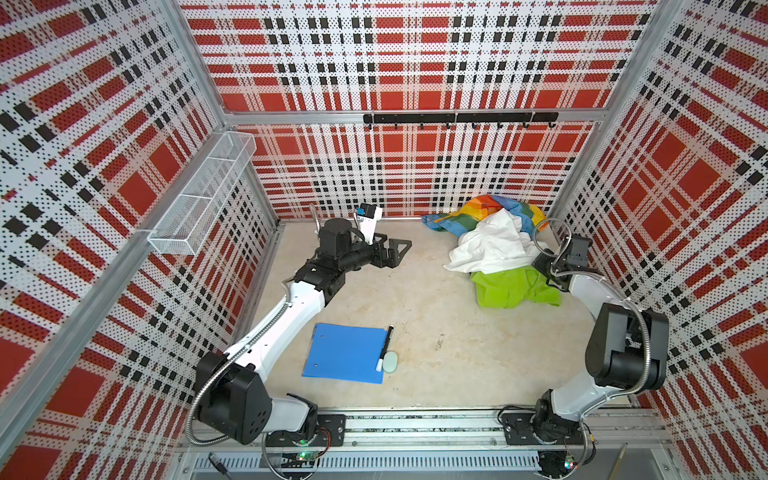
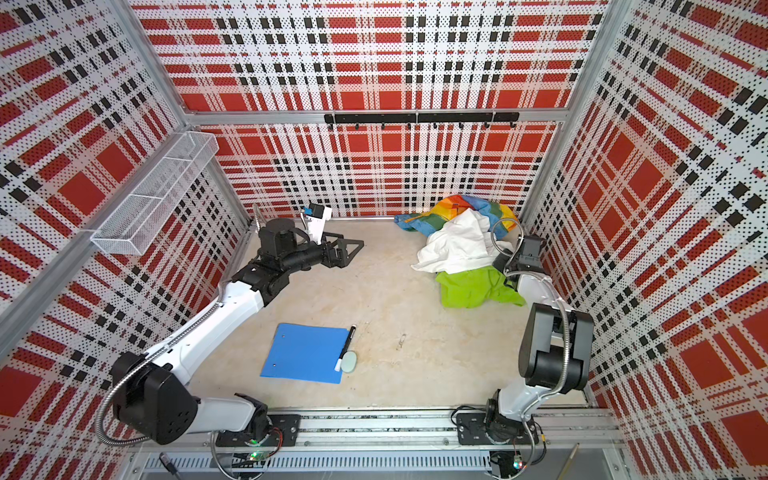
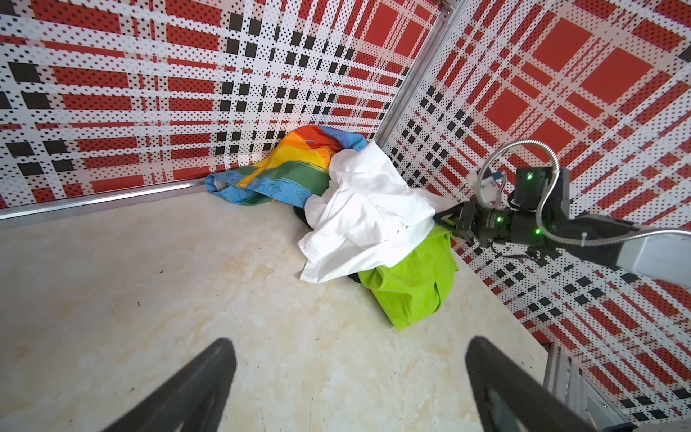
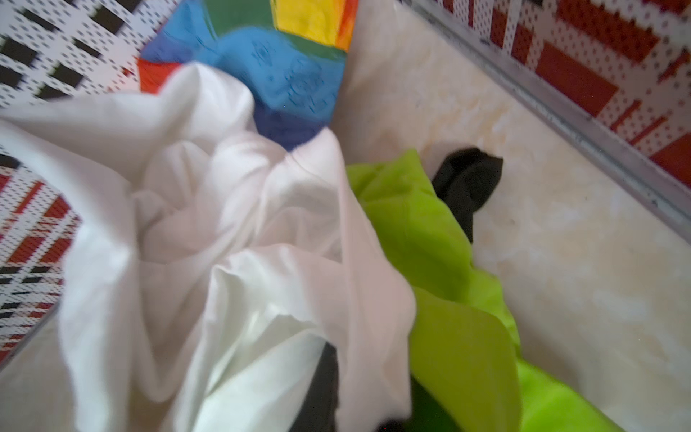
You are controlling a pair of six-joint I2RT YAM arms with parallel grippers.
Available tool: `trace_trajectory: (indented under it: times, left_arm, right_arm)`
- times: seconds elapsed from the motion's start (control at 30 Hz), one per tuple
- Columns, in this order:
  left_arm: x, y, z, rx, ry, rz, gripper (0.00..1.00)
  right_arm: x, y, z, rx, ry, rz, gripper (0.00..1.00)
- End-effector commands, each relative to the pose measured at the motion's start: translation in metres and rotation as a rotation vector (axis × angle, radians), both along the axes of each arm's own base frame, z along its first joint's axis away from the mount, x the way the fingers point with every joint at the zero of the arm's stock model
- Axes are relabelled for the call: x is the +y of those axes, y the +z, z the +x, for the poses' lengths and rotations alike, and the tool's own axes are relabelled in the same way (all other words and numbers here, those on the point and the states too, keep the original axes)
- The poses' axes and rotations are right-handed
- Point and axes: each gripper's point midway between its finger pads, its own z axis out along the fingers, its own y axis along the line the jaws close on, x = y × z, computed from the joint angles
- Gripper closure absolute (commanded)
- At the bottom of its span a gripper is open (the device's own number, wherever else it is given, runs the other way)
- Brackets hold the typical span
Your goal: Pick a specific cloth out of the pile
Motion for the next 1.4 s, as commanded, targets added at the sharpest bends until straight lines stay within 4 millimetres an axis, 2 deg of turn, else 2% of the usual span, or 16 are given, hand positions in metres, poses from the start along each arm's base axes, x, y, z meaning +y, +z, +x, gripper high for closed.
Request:
trace_trajectory:
  times: [0.0, 0.07, 0.23, 0.33, 0.4, 0.5, 0.57, 0.7, 0.77, 0.83, 0.9, 1.0, 1.13, 1.27, 1.37]
  left_arm:
    - [0.0, 0.008, -0.005, -0.042, 0.004, 0.007, 0.01]
    - [-0.003, 0.007, -0.006, -0.044, 0.0, 0.014, 0.01]
    - [-0.009, 0.004, -0.011, -0.059, 0.001, 0.055, 0.01]
    - [-0.01, 0.005, -0.013, -0.064, 0.001, 0.061, 0.01]
    - [-0.01, 0.005, -0.012, -0.065, 0.003, 0.06, 0.01]
    - [-0.01, 0.004, -0.012, -0.063, 0.006, 0.063, 0.01]
    - [-0.01, 0.004, -0.012, -0.062, 0.006, 0.063, 0.01]
    - [-0.011, 0.003, -0.011, -0.057, 0.003, 0.062, 0.01]
    - [-0.011, 0.002, -0.011, -0.051, 0.001, 0.06, 0.01]
    - [-0.012, 0.003, -0.011, -0.05, -0.002, 0.057, 0.01]
    - [-0.012, 0.002, -0.011, -0.047, -0.002, 0.058, 0.01]
    - [-0.011, 0.001, -0.01, -0.047, 0.002, 0.059, 0.01]
    - [-0.012, -0.001, -0.009, -0.042, -0.001, 0.06, 0.01]
    - [-0.012, -0.001, -0.009, -0.035, -0.002, 0.057, 0.01]
    - [-0.011, 0.0, -0.009, -0.034, -0.002, 0.053, 0.01]
  right_arm:
    - [-0.002, 0.071, 0.025, -0.141, -0.021, -0.093, 0.98]
    - [0.006, 0.093, 0.041, -0.169, -0.017, -0.113, 0.98]
    - [0.022, 0.13, 0.085, -0.232, 0.014, -0.125, 0.98]
    - [0.035, 0.136, 0.116, -0.239, 0.041, -0.122, 0.99]
    - [0.047, 0.133, 0.136, -0.243, 0.066, -0.118, 0.99]
    - [0.059, 0.102, 0.161, -0.197, 0.086, -0.106, 0.98]
    - [0.062, 0.068, 0.173, -0.148, 0.081, -0.089, 0.98]
    - [0.058, 0.007, 0.185, -0.06, 0.057, -0.076, 0.96]
    - [0.057, -0.015, 0.188, -0.025, 0.054, -0.078, 0.95]
    - [0.056, -0.03, 0.191, -0.001, 0.057, -0.077, 0.94]
    - [0.059, -0.032, 0.192, 0.004, 0.068, -0.069, 0.9]
    - [0.062, -0.006, 0.19, -0.036, 0.087, -0.066, 0.76]
    - [0.064, 0.051, 0.174, -0.13, 0.105, -0.094, 0.55]
    - [0.065, 0.091, 0.143, -0.164, 0.131, -0.135, 0.36]
    - [0.067, 0.105, 0.115, -0.173, 0.14, -0.141, 0.21]
